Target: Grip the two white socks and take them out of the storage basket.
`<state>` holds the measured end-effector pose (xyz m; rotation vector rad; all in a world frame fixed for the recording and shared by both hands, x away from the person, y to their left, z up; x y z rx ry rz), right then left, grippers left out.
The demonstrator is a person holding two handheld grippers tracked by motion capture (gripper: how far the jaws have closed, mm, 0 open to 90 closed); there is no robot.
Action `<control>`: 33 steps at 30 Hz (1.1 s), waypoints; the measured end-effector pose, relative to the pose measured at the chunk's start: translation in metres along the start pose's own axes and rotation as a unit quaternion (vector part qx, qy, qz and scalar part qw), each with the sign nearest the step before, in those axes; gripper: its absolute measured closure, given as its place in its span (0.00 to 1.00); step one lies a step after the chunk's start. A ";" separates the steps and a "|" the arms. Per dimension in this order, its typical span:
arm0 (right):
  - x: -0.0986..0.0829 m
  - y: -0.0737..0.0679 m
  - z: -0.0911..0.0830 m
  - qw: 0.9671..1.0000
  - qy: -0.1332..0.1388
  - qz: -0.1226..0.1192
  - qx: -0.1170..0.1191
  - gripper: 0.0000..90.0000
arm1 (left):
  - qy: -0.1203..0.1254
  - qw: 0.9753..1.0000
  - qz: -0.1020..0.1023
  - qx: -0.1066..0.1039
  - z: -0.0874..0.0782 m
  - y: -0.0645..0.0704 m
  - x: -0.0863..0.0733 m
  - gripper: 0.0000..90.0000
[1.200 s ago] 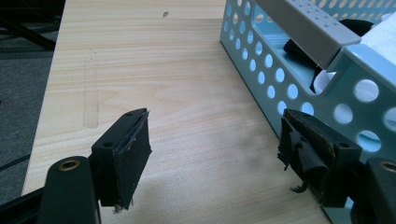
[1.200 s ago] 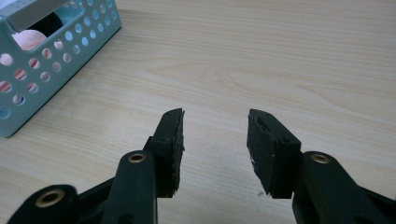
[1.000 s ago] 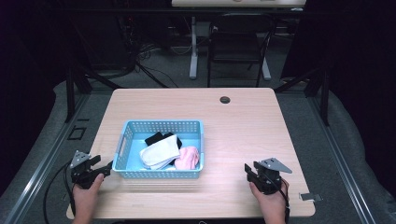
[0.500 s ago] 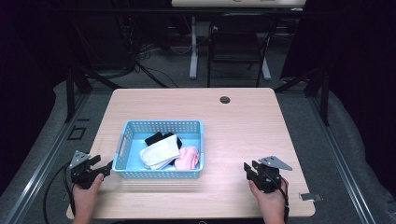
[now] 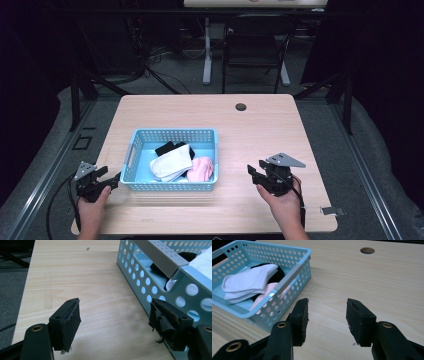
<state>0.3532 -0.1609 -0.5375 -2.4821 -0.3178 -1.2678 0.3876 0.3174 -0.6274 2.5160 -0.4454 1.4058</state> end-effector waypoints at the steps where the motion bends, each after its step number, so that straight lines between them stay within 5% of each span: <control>1: 0.003 -0.002 0.000 1.000 -0.001 -0.002 0.003 0.58 | -0.002 1.000 0.001 0.000 0.000 0.000 0.000 0.28; 4: 0.009 -0.006 0.000 1.000 -0.011 -0.016 0.005 0.59 | -0.001 1.000 -0.001 0.000 0.000 0.000 0.000 0.28; 14: 0.030 -0.017 0.005 0.999 -0.037 0.004 0.031 0.64 | 0.001 1.000 -0.003 -0.001 0.000 0.000 0.001 0.28; 33: 0.056 -0.070 0.050 0.993 -0.080 -0.054 0.061 0.65 | 0.000 1.000 -0.001 -0.001 0.000 0.000 0.001 0.28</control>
Point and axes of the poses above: each handheld gripper's, and its own axes: z roughly forward along the jaws, x roughly out of its top, y roughly to its right, the point moved 9 cm from there along z, roughly forward along the jaws, and after that the axes turned 6 degrees about z, right-handed, at the moved point
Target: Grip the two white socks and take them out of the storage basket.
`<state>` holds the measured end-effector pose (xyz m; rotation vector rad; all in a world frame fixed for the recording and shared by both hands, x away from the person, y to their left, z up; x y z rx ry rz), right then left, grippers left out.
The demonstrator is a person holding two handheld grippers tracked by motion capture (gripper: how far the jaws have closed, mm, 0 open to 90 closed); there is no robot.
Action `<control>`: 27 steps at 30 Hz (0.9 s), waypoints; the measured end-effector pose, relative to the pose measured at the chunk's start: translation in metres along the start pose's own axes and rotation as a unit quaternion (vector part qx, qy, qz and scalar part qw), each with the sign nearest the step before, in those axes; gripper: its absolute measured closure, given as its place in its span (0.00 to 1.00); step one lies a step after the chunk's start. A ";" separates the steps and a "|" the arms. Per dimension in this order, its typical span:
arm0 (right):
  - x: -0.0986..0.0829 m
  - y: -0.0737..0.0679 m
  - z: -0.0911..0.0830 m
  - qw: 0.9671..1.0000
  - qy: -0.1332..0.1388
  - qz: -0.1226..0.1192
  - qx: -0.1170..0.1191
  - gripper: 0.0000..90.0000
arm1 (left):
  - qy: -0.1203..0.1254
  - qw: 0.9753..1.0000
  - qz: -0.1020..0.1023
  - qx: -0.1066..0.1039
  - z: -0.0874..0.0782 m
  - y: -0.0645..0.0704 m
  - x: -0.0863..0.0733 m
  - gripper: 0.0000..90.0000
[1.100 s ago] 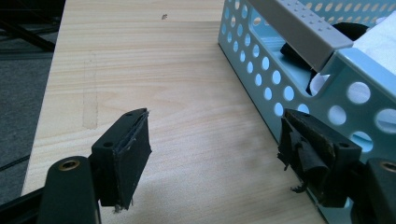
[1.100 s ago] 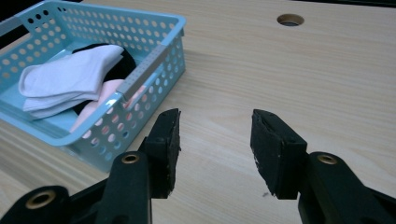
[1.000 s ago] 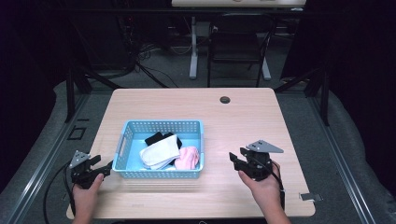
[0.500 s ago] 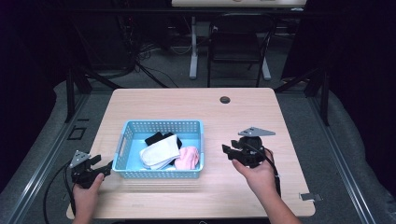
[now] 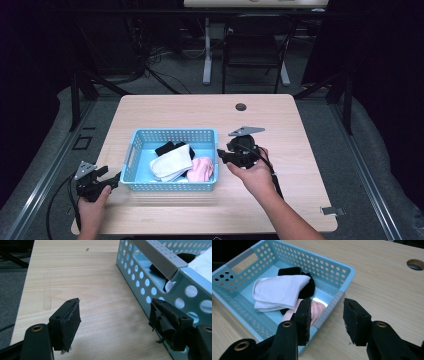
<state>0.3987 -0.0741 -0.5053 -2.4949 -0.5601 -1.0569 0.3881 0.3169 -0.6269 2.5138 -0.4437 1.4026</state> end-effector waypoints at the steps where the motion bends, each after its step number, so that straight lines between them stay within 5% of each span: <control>1: 0.001 -0.003 0.003 1.000 -0.005 -0.001 0.002 0.65 | 0.000 1.000 0.000 0.000 0.000 0.000 0.000 0.28; 16: 0.023 -0.040 0.055 0.998 -0.062 -0.012 0.017 0.72 | 0.001 1.000 -0.001 0.000 0.000 0.000 0.000 0.28; 27: 0.011 -0.053 0.103 0.989 -0.145 0.020 0.018 0.70 | 0.005 1.000 -0.002 -0.001 0.001 -0.001 0.001 0.28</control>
Point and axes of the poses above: each handheld gripper's, and its own axes: z roughly forward along the jaws, x roughly out of its top, y roughly to its right, the point moved 9 cm from there along z, roughly forward along the jaws, and after that the axes turned 6 degrees about z, right-handed, at the moved point
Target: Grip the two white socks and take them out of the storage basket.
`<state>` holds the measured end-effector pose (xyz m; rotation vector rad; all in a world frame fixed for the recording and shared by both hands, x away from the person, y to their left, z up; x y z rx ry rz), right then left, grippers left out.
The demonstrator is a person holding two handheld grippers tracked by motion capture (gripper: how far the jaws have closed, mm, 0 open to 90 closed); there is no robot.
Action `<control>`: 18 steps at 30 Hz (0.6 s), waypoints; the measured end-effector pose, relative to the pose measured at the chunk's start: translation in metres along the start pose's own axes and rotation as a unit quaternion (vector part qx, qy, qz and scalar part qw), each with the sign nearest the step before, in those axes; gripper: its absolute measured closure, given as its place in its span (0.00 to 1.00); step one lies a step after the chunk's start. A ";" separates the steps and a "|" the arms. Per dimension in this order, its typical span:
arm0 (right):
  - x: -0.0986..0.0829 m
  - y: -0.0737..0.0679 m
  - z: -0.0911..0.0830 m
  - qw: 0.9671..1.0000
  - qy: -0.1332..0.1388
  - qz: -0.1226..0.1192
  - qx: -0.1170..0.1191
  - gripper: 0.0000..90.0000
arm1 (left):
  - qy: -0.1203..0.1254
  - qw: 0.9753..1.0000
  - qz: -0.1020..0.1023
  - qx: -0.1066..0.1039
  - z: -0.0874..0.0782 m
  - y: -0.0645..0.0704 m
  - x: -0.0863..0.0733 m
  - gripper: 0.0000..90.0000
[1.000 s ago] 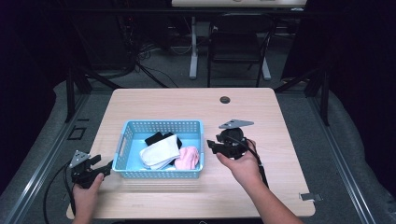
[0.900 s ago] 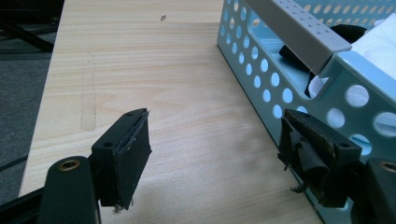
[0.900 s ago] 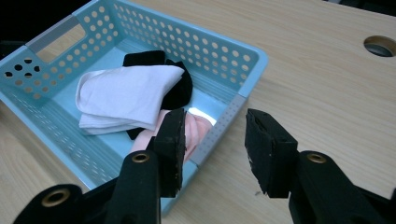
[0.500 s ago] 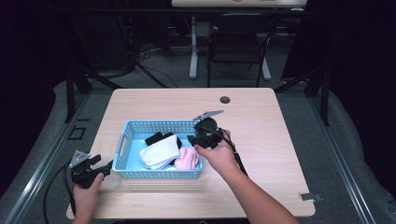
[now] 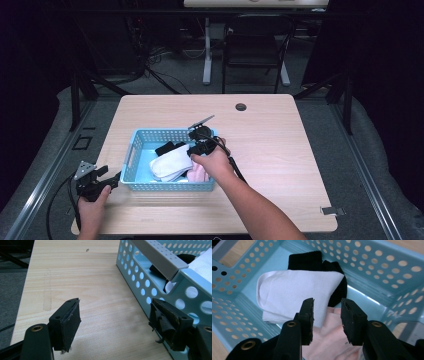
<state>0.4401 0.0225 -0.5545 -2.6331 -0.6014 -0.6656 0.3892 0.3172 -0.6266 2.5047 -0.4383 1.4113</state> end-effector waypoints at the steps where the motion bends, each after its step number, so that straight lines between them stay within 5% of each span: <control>1: -0.001 0.000 0.003 1.000 -0.008 0.002 0.001 0.70 | 0.000 1.000 0.000 0.000 0.000 0.000 0.000 0.28; 18: 0.000 -0.002 0.047 0.994 -0.071 0.076 0.025 0.72 | 0.004 1.000 -0.003 -0.003 0.000 0.000 0.001 0.28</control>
Point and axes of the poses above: each handheld gripper's, and its own axes: z roughly forward along the jaws, x roughly out of its top, y roughly to its right, the point moved 9 cm from there along z, roughly forward along the jaws, and after that the axes turned 6 degrees about z, right-handed, at the moved point
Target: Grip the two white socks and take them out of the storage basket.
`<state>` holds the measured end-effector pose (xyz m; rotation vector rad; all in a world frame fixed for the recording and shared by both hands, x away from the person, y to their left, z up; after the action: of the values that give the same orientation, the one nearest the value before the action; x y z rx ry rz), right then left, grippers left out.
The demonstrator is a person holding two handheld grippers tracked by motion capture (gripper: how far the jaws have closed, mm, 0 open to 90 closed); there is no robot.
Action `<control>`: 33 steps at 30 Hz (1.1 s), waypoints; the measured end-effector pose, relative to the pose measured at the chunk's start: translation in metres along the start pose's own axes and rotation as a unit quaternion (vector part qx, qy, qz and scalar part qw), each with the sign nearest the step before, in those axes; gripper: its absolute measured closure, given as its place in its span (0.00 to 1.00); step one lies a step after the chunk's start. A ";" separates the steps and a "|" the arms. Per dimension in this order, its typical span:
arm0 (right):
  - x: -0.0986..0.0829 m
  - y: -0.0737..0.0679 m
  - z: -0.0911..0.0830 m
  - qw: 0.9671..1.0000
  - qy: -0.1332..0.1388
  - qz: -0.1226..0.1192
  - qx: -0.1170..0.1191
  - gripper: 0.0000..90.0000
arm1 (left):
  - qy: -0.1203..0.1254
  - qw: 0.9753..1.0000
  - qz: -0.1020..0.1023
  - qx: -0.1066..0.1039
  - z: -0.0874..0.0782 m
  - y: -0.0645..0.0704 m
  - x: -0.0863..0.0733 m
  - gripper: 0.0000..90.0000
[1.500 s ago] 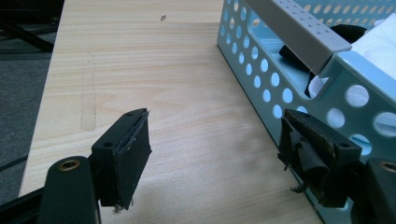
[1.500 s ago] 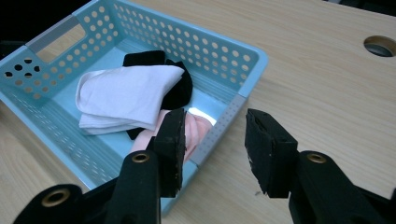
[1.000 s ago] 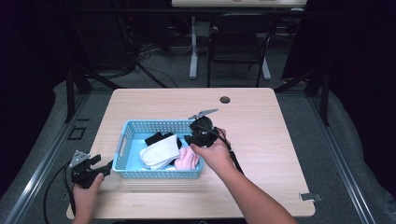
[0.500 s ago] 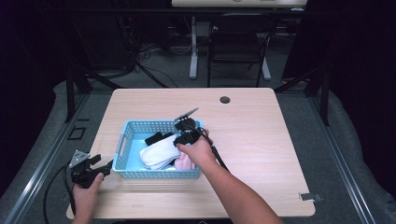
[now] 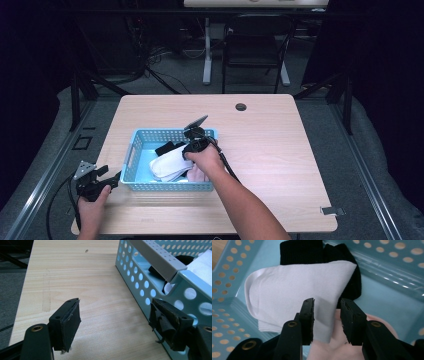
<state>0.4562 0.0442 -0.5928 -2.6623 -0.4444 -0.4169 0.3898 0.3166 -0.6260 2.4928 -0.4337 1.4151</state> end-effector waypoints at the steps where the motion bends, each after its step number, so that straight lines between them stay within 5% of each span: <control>1: -0.001 0.000 0.000 1.000 -0.009 -0.008 0.002 0.73 | 0.000 1.000 0.000 0.000 0.000 0.000 0.000 0.28; 6: 0.000 -0.007 -0.004 1.000 0.002 -0.020 0.013 0.84 | 0.000 1.000 -0.001 -0.001 0.000 0.000 0.000 0.28; 12: 0.001 -0.013 -0.013 0.996 0.036 -0.077 -0.010 0.95 | -0.002 1.000 -0.001 -0.002 0.000 0.001 0.000 0.28; 22: -0.003 -0.043 -0.039 0.978 0.118 -0.170 -0.007 0.98 | -0.003 1.000 -0.001 -0.002 0.000 0.001 0.000 0.28; 28: -0.005 -0.062 -0.056 0.968 0.160 -0.190 0.021 0.98 | -0.003 1.000 -0.001 -0.001 0.000 0.001 0.000 0.28; 33: -0.007 -0.071 -0.071 0.957 0.190 -0.219 0.013 0.98 | -0.004 1.000 0.001 -0.001 0.000 0.001 0.000 0.28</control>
<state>0.4087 0.0730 -0.5095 -2.3618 -0.9047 -1.0220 0.3895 0.3158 -0.6264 2.4988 -0.4387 1.4051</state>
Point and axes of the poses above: each handheld gripper's, and its own axes: z roughly forward along the jaws, x roughly out of its top, y roughly to its right, the point moved 9 cm from there along z, roughly forward along the jaws, and after that the axes turned 6 degrees about z, right-handed, at the moved point
